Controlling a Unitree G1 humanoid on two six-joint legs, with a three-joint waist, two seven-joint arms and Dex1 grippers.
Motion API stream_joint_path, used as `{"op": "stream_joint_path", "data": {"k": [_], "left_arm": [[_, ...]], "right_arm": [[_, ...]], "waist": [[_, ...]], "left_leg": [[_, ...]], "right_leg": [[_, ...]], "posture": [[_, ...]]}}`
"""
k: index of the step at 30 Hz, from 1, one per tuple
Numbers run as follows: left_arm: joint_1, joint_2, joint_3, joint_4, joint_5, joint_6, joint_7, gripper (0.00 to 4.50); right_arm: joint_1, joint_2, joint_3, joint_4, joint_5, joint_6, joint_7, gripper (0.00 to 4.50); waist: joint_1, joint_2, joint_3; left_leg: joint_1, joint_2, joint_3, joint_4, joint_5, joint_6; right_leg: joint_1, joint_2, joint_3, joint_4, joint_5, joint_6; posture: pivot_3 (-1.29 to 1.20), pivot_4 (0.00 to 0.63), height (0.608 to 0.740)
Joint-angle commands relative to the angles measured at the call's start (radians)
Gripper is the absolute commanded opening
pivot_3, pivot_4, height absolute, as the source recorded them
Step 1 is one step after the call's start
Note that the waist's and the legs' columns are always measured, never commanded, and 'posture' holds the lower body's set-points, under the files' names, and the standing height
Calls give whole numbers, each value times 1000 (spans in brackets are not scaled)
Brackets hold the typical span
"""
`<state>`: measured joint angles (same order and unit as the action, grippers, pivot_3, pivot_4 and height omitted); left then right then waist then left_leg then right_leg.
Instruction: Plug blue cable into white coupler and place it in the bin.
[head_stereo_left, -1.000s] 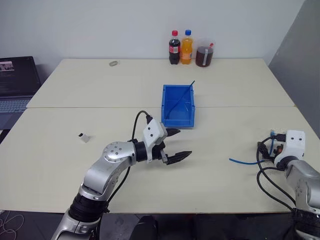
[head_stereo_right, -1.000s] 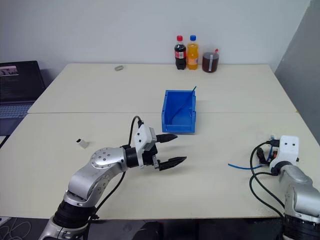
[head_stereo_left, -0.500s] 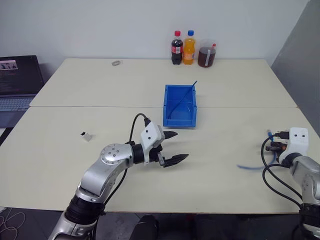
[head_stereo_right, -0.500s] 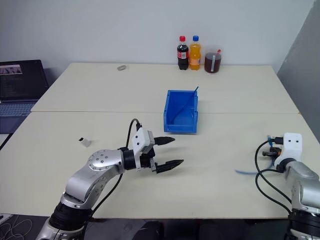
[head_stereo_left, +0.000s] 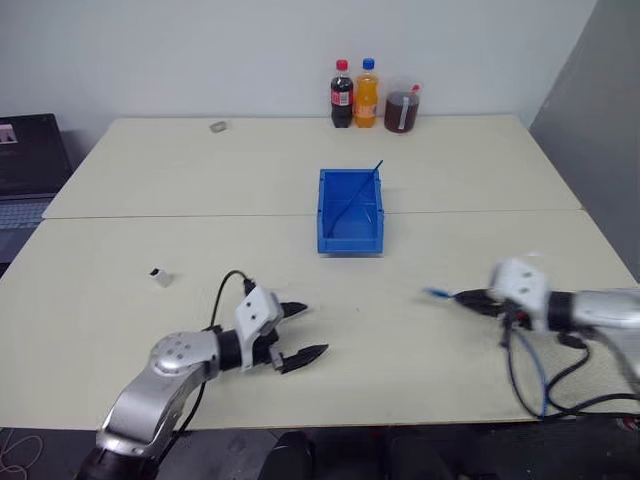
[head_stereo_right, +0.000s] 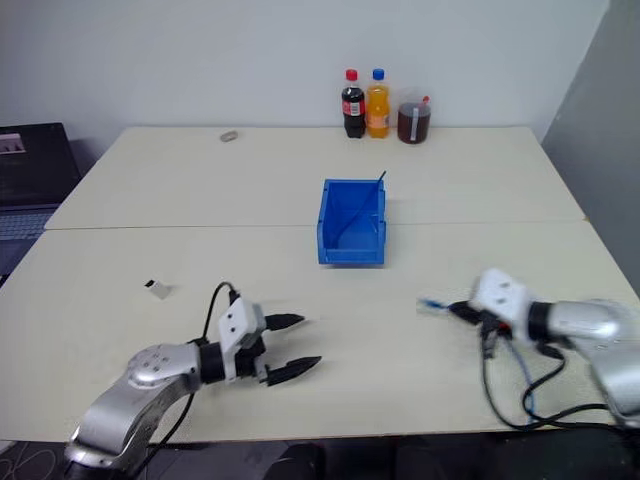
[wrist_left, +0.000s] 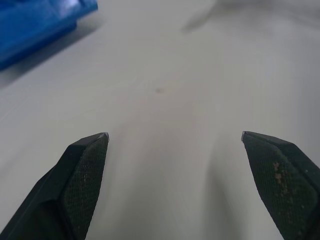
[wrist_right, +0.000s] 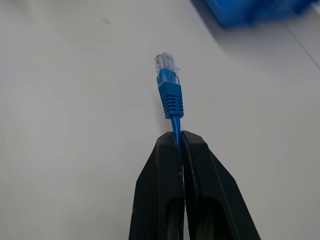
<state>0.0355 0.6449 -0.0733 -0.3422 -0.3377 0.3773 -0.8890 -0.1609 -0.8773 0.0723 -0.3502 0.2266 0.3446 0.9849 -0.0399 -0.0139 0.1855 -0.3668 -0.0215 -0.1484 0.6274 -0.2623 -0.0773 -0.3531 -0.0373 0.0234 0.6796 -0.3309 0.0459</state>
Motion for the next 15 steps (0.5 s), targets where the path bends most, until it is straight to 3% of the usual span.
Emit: {"op": "stream_joint_path", "data": {"k": [1, 7, 15], "left_arm": [[35, 18, 60, -5, 5, -59, 2, 4500], [59, 29, 112, 7, -9, -56, 4, 4500], [57, 61, 143, 71, -18, -60, -43, 4500]], "right_arm": [[-126, 115, 161, 27, -64, -22, 0, 71], [-274, 285, 344, 177, -163, -78, 9, 71], [-367, 370, 418, 345, -252, -200, 26, 71]], "waist": [[9, 0, 1], [21, -2, 2], [12, -1, 2]], "left_leg": [[-1, 0, -1, 0, 0, 0], [-5, -1, -5, 1, 0, 0], [-17, -1, -7, 1, 3, -4]], "right_leg": [[-1, -2, 0, 0, 1, -1], [-1, -6, -4, -1, 2, -3], [-15, -7, -6, 1, 3, -4]], "posture": [[0, 150, 740], [0, 150, 740], [0, 150, 740]]}}
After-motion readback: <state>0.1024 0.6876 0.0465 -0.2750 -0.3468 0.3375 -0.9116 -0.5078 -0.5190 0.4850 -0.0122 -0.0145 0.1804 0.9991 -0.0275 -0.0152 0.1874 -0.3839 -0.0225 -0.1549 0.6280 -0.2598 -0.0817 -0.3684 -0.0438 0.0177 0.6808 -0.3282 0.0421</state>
